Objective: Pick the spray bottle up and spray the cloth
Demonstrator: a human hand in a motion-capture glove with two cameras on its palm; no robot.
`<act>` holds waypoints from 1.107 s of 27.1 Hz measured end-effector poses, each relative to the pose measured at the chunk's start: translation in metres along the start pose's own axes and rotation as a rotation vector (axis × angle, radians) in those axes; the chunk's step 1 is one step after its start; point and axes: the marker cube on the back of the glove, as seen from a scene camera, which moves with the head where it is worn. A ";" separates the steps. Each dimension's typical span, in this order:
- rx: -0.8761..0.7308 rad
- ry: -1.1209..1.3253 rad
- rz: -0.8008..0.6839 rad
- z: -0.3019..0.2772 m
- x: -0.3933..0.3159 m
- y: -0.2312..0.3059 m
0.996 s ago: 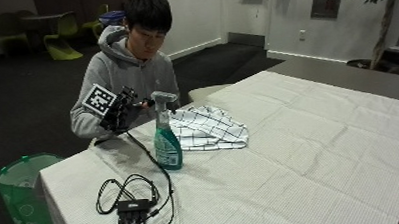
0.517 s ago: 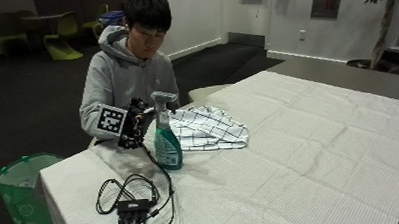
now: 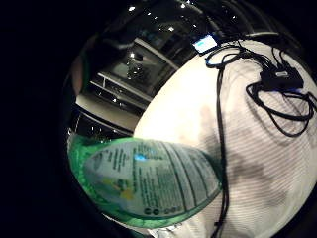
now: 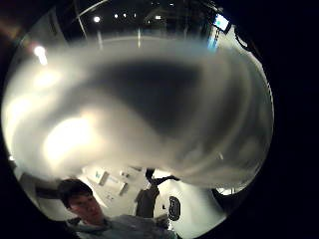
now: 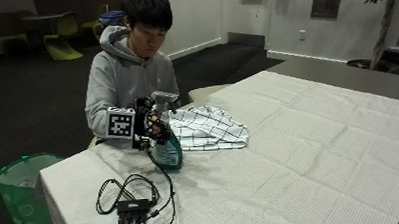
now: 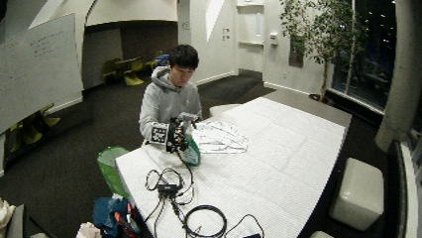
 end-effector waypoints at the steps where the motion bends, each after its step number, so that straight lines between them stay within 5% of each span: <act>1: 0.001 -0.016 0.010 0.001 -0.001 -0.002; 14: -0.180 -0.004 0.044 0.030 -0.013 -0.028; 21: -0.649 0.198 -0.074 0.066 -0.044 -0.042; 30: -1.165 0.764 -0.279 0.110 -0.117 -0.016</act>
